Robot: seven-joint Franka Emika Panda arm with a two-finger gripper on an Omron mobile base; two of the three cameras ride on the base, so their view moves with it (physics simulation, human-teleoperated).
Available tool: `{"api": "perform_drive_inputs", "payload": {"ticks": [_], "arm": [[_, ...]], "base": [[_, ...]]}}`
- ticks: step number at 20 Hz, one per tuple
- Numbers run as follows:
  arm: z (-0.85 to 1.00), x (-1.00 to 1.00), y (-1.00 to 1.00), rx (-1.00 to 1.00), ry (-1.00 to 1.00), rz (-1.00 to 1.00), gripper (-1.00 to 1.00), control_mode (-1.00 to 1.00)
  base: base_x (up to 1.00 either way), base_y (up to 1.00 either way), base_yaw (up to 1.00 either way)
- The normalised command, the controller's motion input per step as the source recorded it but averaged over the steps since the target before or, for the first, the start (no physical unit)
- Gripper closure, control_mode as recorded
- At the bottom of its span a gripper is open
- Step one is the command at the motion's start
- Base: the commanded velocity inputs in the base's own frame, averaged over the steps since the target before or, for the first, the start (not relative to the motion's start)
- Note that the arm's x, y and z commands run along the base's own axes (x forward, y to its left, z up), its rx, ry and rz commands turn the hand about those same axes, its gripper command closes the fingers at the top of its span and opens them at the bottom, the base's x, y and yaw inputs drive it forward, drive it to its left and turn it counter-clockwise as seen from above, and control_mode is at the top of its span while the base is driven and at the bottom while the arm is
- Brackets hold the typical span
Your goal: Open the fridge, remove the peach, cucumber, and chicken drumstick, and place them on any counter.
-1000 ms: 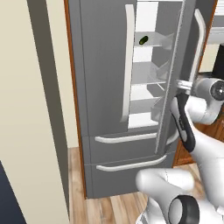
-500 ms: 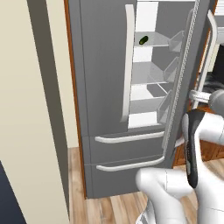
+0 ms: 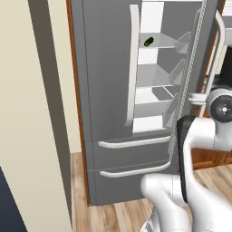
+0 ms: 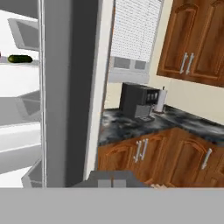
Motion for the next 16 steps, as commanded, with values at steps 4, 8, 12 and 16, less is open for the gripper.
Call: {"api": "perform_drive_inputs", "payload": {"ticks": [4,8,12,16], "arm": [[0.54,0.00,0.61,-0.18,0.21,-0.09,1.00,-1.00],[0.04,0.21,0.35,-0.02,0.30,-0.03,1.00,-1.00],[0.00,0.41,0.12,0.00,0.28,0.01,1.00,-1.00],[-0.02,0.51,0.36,-0.09,0.12,0.00,1.00,-1.00]], "base": [[0.00,0.00,0.00],[0.00,0.00,0.00],[0.00,0.00,0.00],[0.00,0.00,0.00]]}}
